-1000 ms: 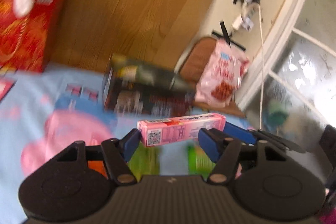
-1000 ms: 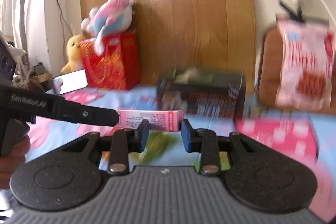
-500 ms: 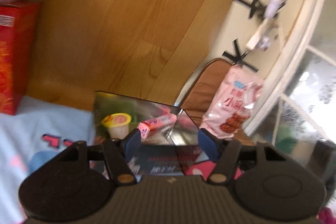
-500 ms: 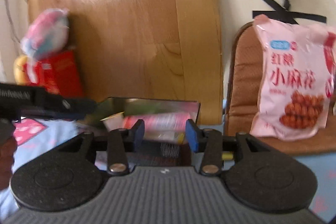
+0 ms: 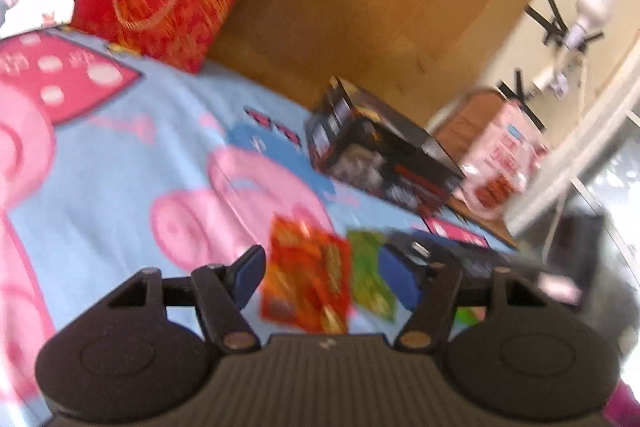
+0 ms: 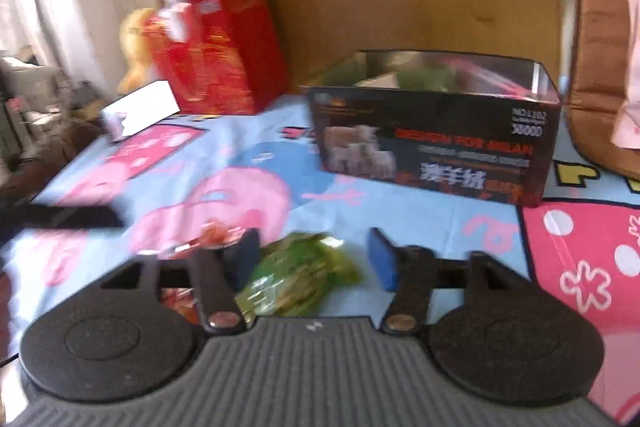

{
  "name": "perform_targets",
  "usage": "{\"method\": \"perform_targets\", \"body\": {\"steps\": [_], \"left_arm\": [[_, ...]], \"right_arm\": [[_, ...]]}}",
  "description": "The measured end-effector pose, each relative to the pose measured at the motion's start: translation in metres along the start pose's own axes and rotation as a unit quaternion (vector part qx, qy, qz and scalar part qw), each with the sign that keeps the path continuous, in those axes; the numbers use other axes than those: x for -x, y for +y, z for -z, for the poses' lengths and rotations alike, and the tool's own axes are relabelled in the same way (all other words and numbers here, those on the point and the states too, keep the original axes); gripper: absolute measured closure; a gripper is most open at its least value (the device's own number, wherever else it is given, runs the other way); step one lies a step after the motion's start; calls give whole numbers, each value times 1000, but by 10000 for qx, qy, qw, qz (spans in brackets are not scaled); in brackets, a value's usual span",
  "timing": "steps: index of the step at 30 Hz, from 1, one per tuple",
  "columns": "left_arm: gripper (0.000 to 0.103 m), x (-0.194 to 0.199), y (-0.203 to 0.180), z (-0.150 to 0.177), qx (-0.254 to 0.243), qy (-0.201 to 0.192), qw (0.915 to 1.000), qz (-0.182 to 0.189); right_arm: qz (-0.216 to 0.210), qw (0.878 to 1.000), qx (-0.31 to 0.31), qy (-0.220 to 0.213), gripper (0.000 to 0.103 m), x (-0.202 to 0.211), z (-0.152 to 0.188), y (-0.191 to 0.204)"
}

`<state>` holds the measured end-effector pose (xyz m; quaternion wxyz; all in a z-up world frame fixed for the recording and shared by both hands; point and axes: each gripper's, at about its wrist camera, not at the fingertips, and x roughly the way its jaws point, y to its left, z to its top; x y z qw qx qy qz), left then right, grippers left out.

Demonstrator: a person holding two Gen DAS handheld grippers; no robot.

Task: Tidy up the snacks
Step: 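Grasp the green-yellow snack bag with the left gripper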

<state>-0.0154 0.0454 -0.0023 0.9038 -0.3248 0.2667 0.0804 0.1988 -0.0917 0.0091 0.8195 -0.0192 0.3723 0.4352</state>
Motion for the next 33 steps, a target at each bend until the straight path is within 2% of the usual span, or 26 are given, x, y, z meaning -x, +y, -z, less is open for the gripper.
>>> {"method": "perform_targets", "body": {"steps": [1,2,3,4,5,7,9,10,14,20,22,24,26,28,30,31,33], "left_arm": [[40,-2,-4,4,-98,60,9999,14],[40,-7,-8,9,-205,136,9997,-6],[41,-11,-10,13,-281,223,9993,-50],[42,-18,-12,17,-341,345,9987,-125],[44,-21,-10,23,-363,408,9984,-175],[44,-20,-12,29,-472,266,9984,-164],[44,-20,-11,30,-422,290,9987,-55],[44,-20,-10,30,-372,323,9988,20],[44,-15,-15,35,-289,427,9985,169],[43,-4,-33,54,-341,670,9959,500],[42,-9,-35,63,-256,837,9947,543],[39,-12,-35,70,-187,731,9955,580],[38,-12,-40,70,-228,684,9961,501],[38,-13,-39,68,-129,663,9965,501],[41,-15,-37,66,8,678,9960,587],[43,-16,-37,66,51,720,9950,685],[43,-21,-40,67,108,816,9931,839]], "right_arm": [[-49,9997,-156,178,40,-11,-1,-8],[-213,9984,-363,376,55,-17,0,-14],[-470,9963,-603,383,69,-16,4,-18],[-682,9946,-644,455,79,-10,8,-17],[-768,9942,-584,473,80,-2,13,-14],[-717,9955,-477,383,84,20,29,-7],[-814,9939,-694,273,87,46,51,-4],[-817,9935,-769,205,92,57,60,-4],[-651,9938,-898,-53,92,84,91,4],[-712,9922,-997,-226,87,85,95,2],[-799,9920,-962,-196,74,87,97,1],[-818,9937,-714,-261,67,87,98,9],[-559,9975,-331,-262,70,83,100,22],[-557,9975,-238,-354,79,85,102,25],[-670,9962,-383,-399,82,89,103,19],[-677,9955,-497,-436,93,91,104,15],[-629,9942,-677,-544,93,97,105,8]]}}
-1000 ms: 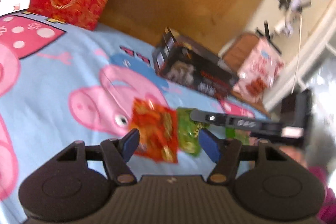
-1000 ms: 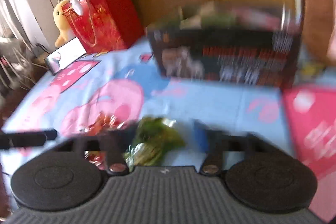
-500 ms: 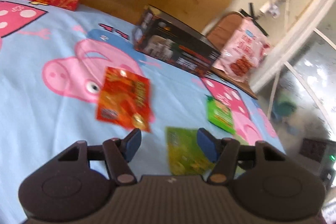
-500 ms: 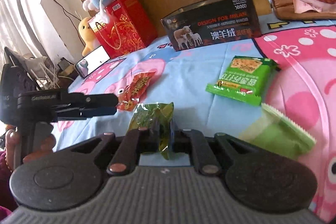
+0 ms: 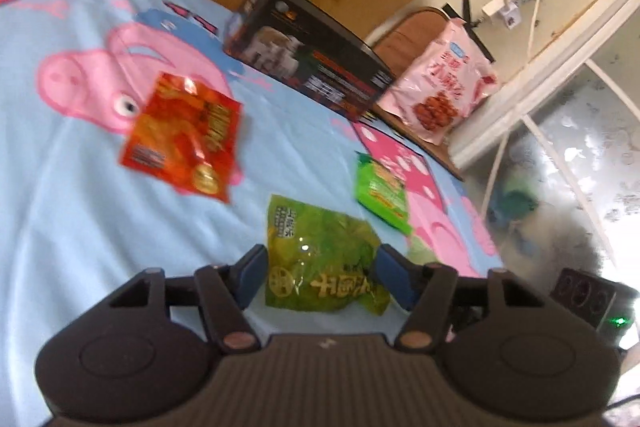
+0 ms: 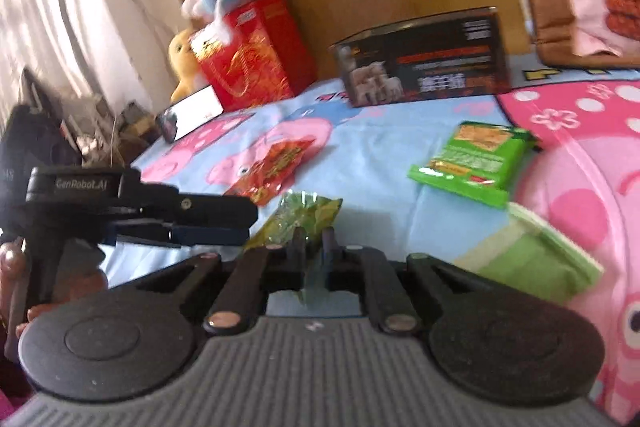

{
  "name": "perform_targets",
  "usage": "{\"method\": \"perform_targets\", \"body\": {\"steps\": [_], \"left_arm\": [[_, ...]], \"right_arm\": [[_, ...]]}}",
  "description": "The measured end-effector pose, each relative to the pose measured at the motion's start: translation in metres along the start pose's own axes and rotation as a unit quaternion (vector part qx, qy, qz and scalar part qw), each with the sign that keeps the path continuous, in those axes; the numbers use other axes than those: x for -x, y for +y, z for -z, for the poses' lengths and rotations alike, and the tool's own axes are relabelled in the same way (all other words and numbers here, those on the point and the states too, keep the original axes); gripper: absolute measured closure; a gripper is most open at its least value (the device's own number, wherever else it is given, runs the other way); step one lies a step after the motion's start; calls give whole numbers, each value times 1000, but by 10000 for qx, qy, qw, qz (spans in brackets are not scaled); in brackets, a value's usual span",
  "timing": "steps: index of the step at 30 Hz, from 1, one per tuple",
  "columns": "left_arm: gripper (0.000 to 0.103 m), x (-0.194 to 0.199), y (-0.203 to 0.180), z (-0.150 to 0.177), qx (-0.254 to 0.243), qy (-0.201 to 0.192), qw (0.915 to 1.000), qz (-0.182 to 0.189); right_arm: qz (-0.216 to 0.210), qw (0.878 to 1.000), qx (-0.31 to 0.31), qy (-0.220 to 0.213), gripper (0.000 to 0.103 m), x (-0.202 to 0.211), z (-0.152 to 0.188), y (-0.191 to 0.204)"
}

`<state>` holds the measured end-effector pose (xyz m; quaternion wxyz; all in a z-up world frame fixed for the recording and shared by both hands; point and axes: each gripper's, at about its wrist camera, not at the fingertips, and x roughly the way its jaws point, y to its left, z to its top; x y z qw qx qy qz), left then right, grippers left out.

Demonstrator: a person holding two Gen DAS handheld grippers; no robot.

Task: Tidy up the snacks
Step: 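Grasp the green-yellow snack bag with the left gripper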

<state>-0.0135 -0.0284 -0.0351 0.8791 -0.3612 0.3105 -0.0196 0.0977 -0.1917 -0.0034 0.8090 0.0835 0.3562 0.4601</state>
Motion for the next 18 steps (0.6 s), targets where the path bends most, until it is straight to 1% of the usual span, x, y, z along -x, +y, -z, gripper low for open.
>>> {"method": "perform_targets", "body": {"steps": [2,4,7,10,14,16,18], "left_arm": [[43,-11,-7,3,-126,101,9999,9],[43,-21,-17,3,-327,142,9994,42],[43,-30,-26,5,-462,202,9987,85],[41,-30,-26,5,-500,209,9985,116],[40,-32,-22,2,-347,229,9989,221],[41,-38,-28,2,-430,279,9983,260],[41,-50,-38,1,-539,440,9968,382]], "right_arm": [[60,9999,-38,-154,94,9,0,-1],[264,9989,201,-332,97,20,0,3],[523,9955,567,-552,97,31,4,10],[574,9934,766,-629,97,36,8,12],[562,9950,573,-601,97,34,10,1],[597,9949,518,-620,97,36,10,-2],[727,9934,505,-730,97,41,11,-3]]}}
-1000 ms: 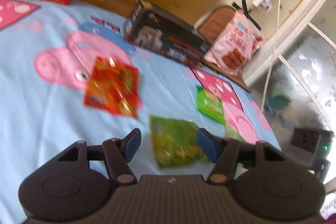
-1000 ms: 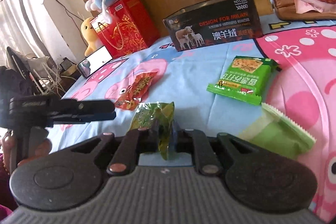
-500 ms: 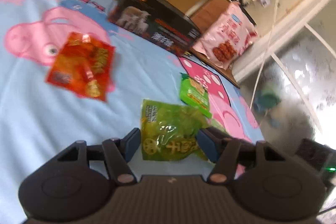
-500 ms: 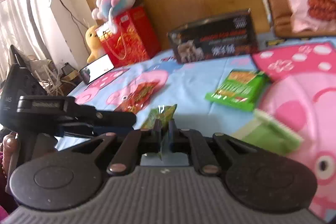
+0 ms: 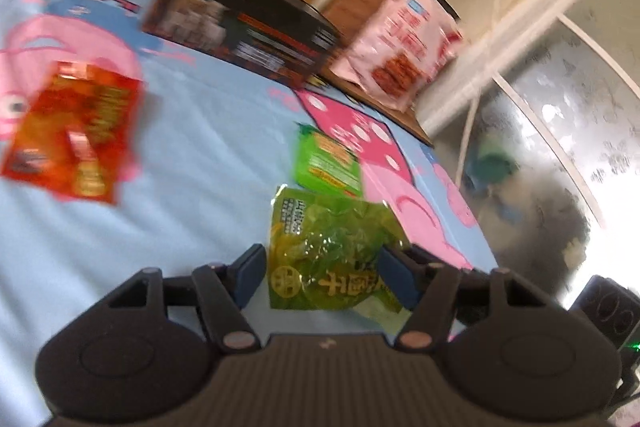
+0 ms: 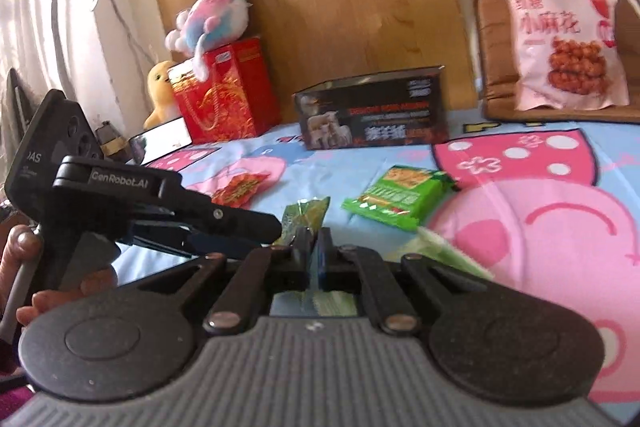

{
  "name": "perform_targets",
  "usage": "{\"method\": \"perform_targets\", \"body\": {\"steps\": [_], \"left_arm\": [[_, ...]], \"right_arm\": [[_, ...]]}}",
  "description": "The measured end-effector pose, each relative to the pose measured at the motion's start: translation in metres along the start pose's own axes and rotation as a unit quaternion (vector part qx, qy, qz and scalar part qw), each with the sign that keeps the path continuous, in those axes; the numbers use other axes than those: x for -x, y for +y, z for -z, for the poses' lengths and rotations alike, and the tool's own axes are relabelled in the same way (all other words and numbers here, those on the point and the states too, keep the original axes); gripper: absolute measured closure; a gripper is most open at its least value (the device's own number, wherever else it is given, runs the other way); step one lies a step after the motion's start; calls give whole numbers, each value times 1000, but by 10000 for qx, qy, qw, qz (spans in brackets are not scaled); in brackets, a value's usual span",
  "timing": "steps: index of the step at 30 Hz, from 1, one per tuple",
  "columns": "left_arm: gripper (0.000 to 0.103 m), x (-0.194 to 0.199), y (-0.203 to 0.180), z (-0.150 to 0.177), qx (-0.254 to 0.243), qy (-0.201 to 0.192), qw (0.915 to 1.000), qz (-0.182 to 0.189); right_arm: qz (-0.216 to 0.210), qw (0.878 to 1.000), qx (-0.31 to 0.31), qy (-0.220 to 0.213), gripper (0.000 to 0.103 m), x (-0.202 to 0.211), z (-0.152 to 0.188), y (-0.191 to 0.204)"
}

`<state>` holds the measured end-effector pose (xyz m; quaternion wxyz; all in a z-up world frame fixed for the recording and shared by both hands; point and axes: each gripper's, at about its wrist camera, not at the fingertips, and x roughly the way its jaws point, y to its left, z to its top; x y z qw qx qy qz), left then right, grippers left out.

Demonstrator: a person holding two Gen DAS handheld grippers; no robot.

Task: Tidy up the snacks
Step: 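Grasp the green-yellow snack bag with the left gripper, then carry the green-yellow bag over the black box and open the left gripper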

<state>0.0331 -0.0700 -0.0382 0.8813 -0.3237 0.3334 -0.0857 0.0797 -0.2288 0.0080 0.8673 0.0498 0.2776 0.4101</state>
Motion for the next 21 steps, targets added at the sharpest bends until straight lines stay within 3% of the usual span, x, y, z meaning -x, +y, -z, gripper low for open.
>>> {"method": "perform_targets", "body": {"steps": [5,9,11,13,15,18,21], "left_arm": [[40,-23,-26,-1,-483,250,9985,96],[35,-24,-21,-7,-342,285,9990,93],[32,-24,-15,-13,-172,277,9994,110],[31,-25,-12,-16,-33,322,9993,191],[38,-29,-15,-17,-65,340,9992,205],[62,-37,-21,-13,-198,487,9983,267],[71,-30,-31,-14,-316,425,9980,352]], "right_arm": [[490,9987,-33,-158,96,27,7,-15],[593,9974,-384,-171,76,42,14,-31],[473,9977,-474,-100,71,41,13,-36],[310,9985,-456,-24,58,37,13,-35],[169,9992,-365,74,54,32,14,-31],[139,9989,-373,242,56,23,19,-30],[105,9992,-332,213,76,23,16,-28]]}}
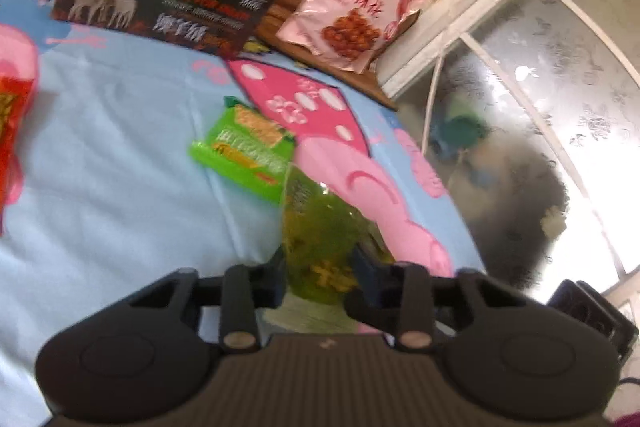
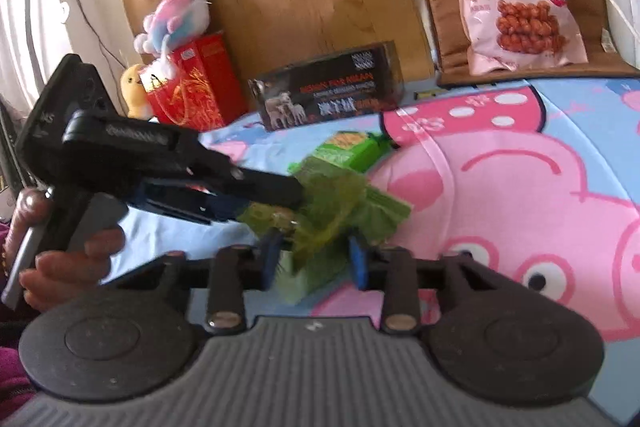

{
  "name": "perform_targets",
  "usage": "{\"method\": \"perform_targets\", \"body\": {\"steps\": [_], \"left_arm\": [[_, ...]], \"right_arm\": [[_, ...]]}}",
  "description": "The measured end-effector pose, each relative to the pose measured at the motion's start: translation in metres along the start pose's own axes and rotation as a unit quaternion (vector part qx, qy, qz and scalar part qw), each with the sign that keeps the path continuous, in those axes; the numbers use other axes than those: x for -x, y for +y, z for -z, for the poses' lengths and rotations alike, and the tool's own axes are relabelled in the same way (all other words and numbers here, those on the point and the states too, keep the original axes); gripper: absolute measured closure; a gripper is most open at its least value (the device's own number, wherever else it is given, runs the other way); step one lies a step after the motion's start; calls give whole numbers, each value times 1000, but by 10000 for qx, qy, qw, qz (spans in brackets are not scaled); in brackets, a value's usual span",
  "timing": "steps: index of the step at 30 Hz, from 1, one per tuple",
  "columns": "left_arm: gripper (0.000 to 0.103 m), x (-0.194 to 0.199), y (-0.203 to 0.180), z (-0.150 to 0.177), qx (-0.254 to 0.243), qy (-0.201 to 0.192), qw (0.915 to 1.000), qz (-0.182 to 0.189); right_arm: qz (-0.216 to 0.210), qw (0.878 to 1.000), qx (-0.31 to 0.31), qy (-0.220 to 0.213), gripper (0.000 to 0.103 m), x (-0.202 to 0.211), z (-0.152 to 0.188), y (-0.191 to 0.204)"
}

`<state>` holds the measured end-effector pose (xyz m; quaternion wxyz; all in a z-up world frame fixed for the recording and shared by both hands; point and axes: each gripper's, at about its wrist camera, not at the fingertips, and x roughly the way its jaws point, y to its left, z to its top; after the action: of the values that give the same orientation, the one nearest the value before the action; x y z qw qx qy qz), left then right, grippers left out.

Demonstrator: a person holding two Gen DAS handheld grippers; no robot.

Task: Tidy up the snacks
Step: 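Carry the green-yellow bag over the black box and open the left gripper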

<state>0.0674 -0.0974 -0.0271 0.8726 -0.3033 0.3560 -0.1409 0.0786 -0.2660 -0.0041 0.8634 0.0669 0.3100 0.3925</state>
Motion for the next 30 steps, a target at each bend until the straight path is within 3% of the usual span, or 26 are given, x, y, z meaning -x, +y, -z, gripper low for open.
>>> {"method": "perform_targets", "body": {"steps": [6,11,20,22,24,26,30], "left_arm": [[71,24,-7,-26,-191,-504,9985,-123],[70,35,-2,-68,-259,-949,9946,-321],[66,15,35,-169,-287,-1615,9800,-1123],[62,2,50,-183,-201,-1627,9763,-1409],[62,-3,61,-188,-97,-1589,9734,-1650],[62,5,68,-182,-8,-1663,9740,-1536],[59,37,70,-151,11,-1813,9741,-1351]], "right_arm": [[-47,9988,413,-271,81,-8,-29,9],[-211,9964,696,-444,81,-33,-65,10],[-554,9971,456,-253,80,-134,-160,-21],[-433,9976,511,-183,74,-161,-173,-25],[3,9977,663,-163,67,-181,-177,-28],[265,9978,594,-87,67,-187,-177,-36],[59,9996,69,-266,67,-145,-161,-54]]}}
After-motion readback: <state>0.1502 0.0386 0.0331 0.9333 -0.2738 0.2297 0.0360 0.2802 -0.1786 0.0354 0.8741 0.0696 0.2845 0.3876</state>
